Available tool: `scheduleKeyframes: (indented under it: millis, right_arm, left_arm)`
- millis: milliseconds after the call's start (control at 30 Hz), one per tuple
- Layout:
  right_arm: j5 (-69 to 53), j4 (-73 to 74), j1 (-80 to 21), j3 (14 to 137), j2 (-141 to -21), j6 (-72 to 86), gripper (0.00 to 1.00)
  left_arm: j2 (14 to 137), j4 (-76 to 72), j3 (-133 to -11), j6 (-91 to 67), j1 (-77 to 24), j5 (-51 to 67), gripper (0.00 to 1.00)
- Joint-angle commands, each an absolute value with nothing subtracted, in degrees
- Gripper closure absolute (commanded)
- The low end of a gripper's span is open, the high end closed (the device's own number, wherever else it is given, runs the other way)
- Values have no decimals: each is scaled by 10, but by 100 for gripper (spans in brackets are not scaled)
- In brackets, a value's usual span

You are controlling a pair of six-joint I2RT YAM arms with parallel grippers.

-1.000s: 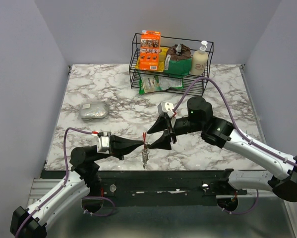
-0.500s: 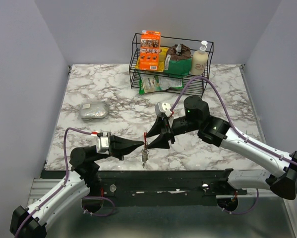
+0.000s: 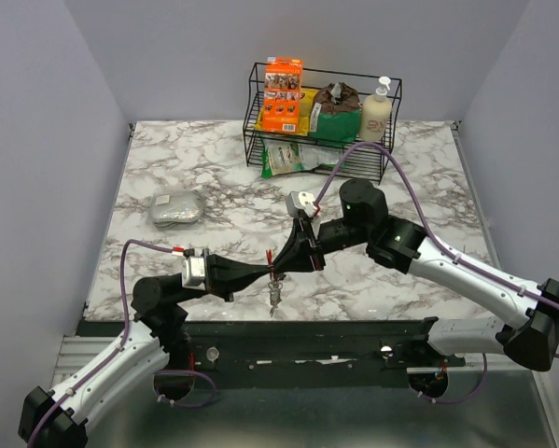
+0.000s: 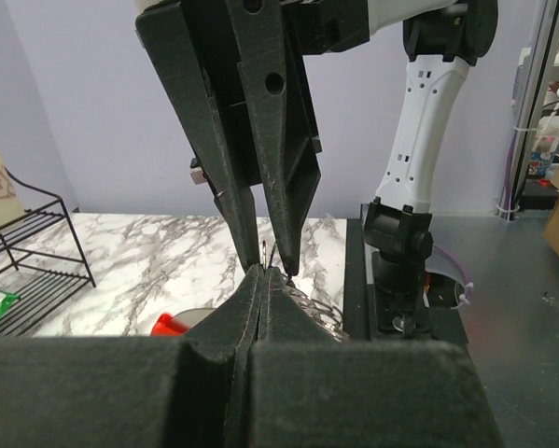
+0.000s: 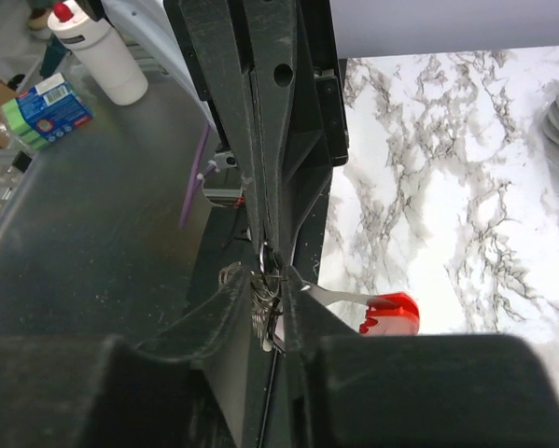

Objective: Put the keys on the keyring

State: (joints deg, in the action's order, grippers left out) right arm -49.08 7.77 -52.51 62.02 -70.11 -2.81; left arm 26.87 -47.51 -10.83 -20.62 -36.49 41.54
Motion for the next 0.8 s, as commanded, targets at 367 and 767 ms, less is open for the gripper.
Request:
scheduleKeyframes:
  millis: [367, 767]
  right_arm:
    - [-477, 105, -525, 647, -707, -43, 99]
    - [-458, 157, -525, 660, -699, -69, 99]
  left_arm:
    - [247, -440, -141, -174, -369, 413, 100]
    - [230, -244, -221, -127, -368, 362, 51]
